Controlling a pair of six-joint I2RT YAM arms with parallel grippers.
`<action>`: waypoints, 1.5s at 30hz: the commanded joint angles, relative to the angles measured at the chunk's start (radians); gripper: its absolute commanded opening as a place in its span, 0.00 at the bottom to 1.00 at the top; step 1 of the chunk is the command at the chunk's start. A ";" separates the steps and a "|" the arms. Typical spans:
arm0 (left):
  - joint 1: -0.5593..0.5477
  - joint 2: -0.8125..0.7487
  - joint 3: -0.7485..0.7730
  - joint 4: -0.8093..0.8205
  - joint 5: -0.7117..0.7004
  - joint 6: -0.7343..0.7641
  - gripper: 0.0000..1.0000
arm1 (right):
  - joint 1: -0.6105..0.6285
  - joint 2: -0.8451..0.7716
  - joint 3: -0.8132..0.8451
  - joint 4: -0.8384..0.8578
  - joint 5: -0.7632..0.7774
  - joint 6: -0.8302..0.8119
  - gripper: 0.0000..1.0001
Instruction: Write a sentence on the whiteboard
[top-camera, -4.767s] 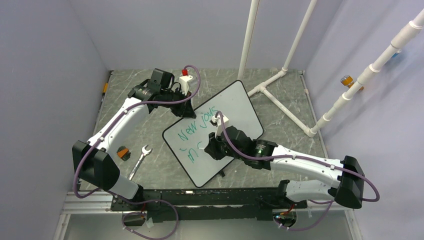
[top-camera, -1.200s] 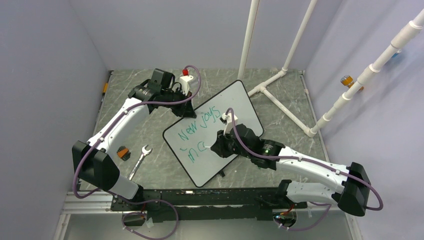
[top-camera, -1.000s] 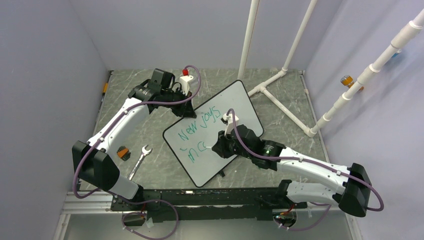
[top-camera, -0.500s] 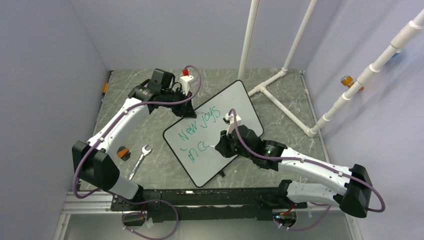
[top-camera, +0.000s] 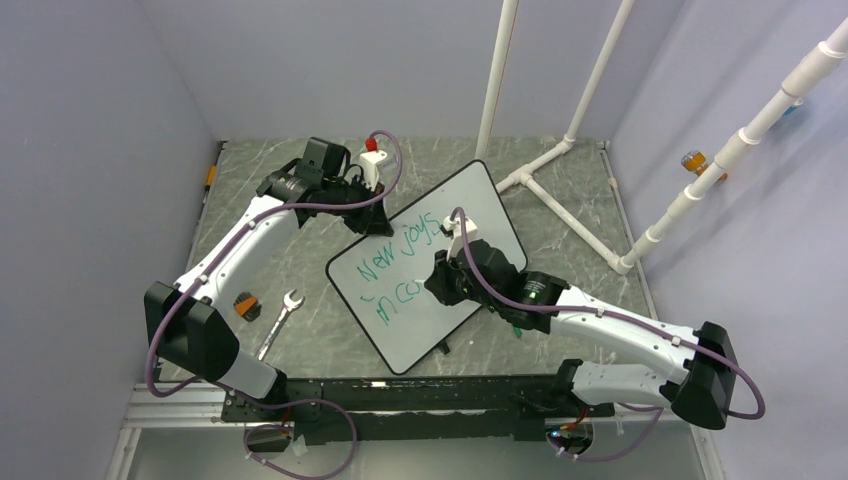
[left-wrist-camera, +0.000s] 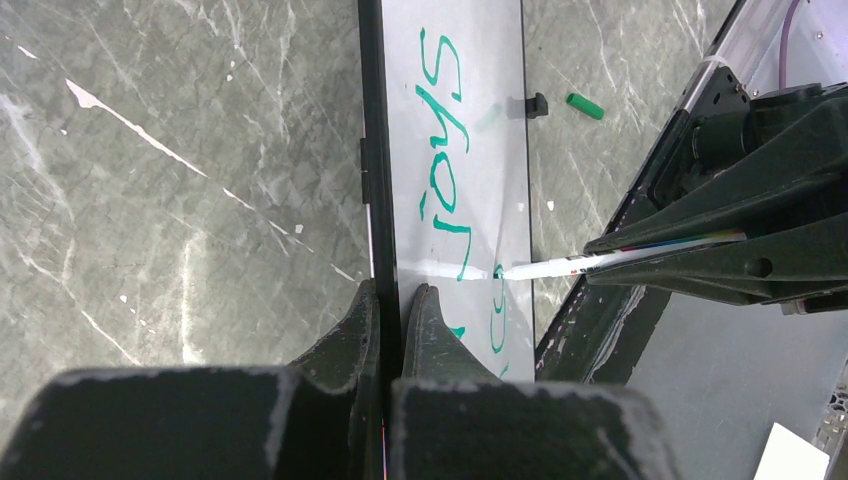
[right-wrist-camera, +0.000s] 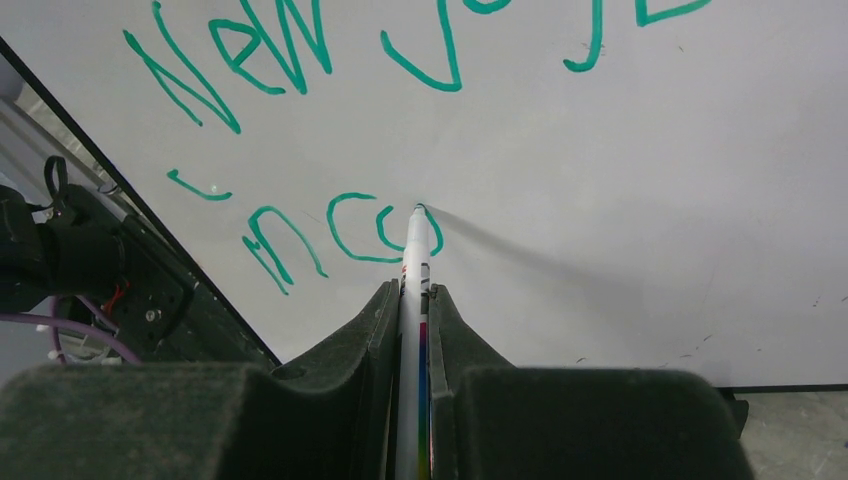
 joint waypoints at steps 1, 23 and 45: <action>-0.037 -0.006 -0.025 0.003 -0.095 0.136 0.00 | -0.005 0.018 0.047 0.021 -0.001 -0.020 0.00; -0.037 -0.009 -0.025 0.001 -0.099 0.138 0.00 | -0.005 0.047 0.038 0.042 -0.055 -0.011 0.00; -0.039 -0.015 -0.025 0.003 -0.093 0.138 0.00 | -0.023 -0.219 -0.017 -0.013 0.050 0.062 0.00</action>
